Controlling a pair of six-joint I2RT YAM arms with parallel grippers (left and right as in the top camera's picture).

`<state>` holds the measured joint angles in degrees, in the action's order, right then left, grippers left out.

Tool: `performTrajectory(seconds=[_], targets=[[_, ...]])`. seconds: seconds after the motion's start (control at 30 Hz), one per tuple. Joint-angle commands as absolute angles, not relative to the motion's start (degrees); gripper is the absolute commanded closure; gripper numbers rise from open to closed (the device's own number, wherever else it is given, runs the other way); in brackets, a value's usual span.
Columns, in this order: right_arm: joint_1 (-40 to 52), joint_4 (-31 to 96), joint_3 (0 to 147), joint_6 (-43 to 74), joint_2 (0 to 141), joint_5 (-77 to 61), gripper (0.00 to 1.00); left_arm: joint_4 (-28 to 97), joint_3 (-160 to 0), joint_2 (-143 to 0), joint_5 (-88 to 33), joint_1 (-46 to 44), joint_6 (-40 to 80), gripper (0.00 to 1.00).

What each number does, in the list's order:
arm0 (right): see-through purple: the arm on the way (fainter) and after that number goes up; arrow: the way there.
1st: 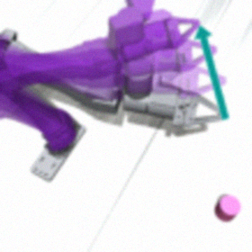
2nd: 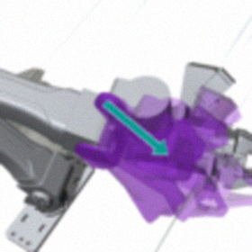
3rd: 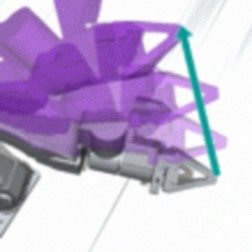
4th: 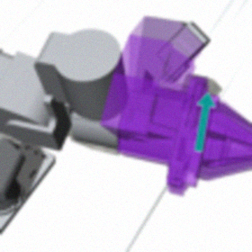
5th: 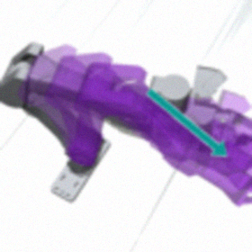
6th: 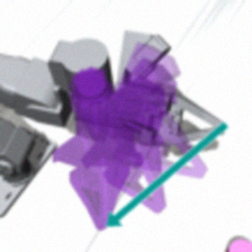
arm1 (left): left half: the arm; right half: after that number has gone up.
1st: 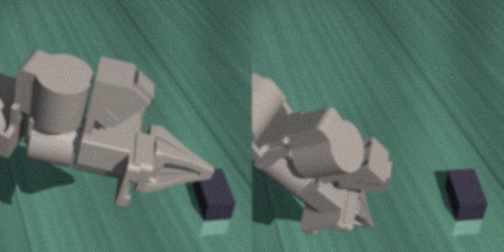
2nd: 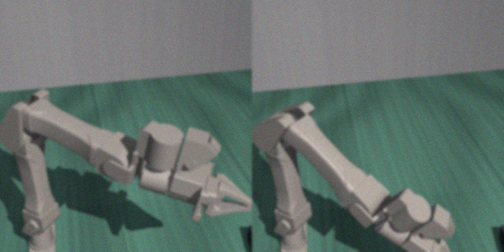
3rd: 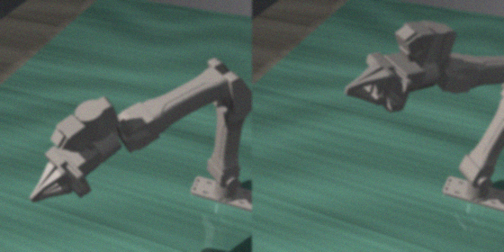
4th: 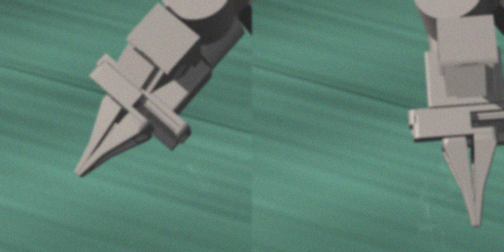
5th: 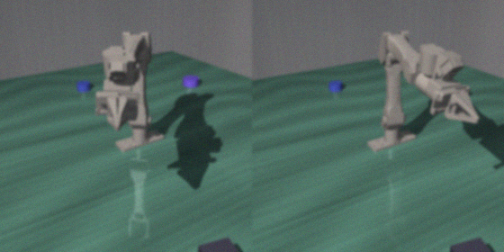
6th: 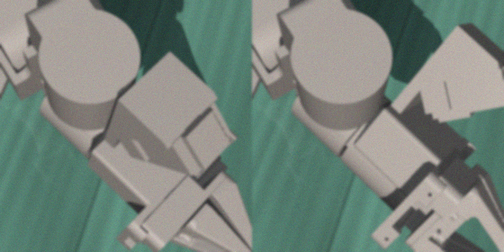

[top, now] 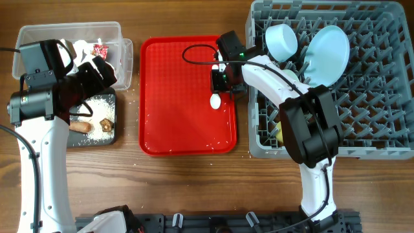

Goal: Sort waste into correct bins and load items into the dishwasher rack

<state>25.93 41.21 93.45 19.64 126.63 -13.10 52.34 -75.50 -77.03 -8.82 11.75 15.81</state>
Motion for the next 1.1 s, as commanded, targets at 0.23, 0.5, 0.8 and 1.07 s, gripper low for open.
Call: performTrajectory(seconds=[0.23,0.5,0.8,1.07], targets=[[26.8,39.8,93.2,15.6,130.1,-14.3,0.8,52.2,-76.5,-76.9,-8.9,11.9,15.9,0.0],[26.8,39.7,93.3,15.0,134.4,-14.0,0.96,52.2,-76.5,-76.9,-8.9,11.9,15.9,0.0],[25.6,44.2,94.3,15.0,125.0,-12.6,0.96,52.2,-76.5,-76.9,-8.9,11.9,15.9,0.0],[24.3,44.4,94.6,15.2,105.3,-10.0,0.96,52.2,-76.5,-76.9,-8.9,11.9,15.9,0.0]])
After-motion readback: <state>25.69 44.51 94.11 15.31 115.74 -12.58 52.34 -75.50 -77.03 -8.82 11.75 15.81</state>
